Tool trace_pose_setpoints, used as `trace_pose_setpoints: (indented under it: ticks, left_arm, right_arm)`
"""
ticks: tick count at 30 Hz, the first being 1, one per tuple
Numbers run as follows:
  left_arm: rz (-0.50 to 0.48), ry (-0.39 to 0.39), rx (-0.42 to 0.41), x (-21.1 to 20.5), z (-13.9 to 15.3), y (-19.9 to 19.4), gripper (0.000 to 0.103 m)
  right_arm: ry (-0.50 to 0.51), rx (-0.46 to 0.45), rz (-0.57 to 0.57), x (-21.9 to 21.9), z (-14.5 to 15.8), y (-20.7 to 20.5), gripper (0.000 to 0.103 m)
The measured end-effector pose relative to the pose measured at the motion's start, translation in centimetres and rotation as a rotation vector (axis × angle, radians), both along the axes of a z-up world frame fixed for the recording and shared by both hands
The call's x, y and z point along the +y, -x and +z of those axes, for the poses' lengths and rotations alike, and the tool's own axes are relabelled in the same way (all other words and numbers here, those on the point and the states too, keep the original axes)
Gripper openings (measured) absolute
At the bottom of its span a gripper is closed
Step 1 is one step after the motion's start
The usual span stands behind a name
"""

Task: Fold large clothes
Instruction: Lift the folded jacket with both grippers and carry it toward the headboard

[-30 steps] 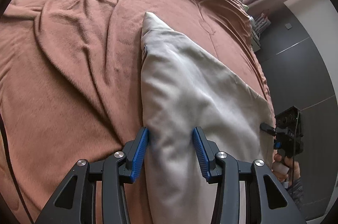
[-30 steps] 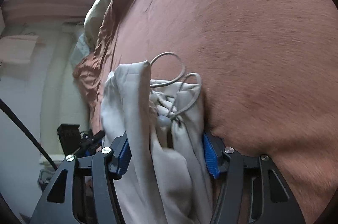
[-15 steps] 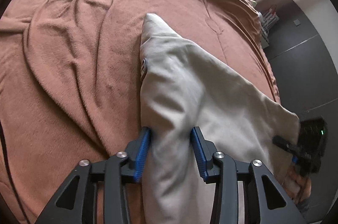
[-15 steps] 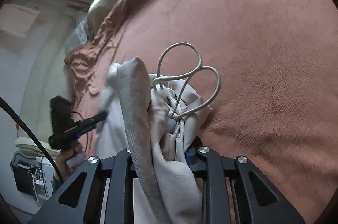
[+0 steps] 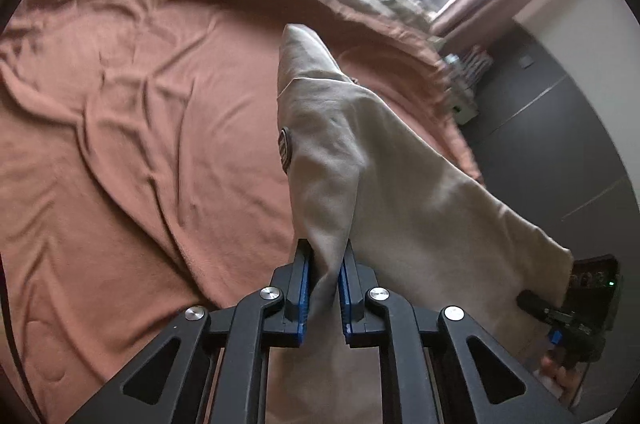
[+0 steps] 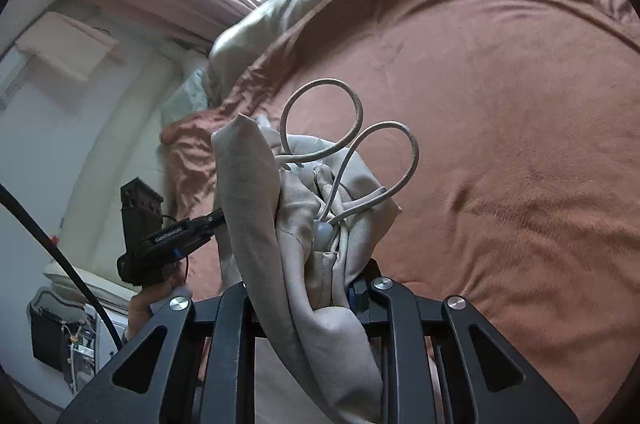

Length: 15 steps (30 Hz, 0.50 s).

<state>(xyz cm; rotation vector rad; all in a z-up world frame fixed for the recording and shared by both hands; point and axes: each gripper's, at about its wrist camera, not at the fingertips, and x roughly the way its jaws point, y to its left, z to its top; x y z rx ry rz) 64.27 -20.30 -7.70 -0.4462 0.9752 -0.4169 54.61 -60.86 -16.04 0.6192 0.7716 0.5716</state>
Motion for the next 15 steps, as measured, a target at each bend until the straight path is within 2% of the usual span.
trace_pose_setpoints:
  ticks: [4,10,15]
  left_arm:
    - [-0.008,0.012,-0.105,0.8,4.7,4.2,0.011]
    - [-0.001,0.049,-0.229,2.7,10.1,10.3,0.008]
    - [0.020,0.062,-0.278,4.8,13.1,13.9,0.005]
  right_arm:
    - [-0.020,-0.072,-0.004,0.0,1.4,4.3,0.017]
    - [-0.050,-0.178,0.018,0.9,3.1,10.2,0.017]
    - [-0.066,-0.230,0.035,1.9,3.9,13.7,0.017]
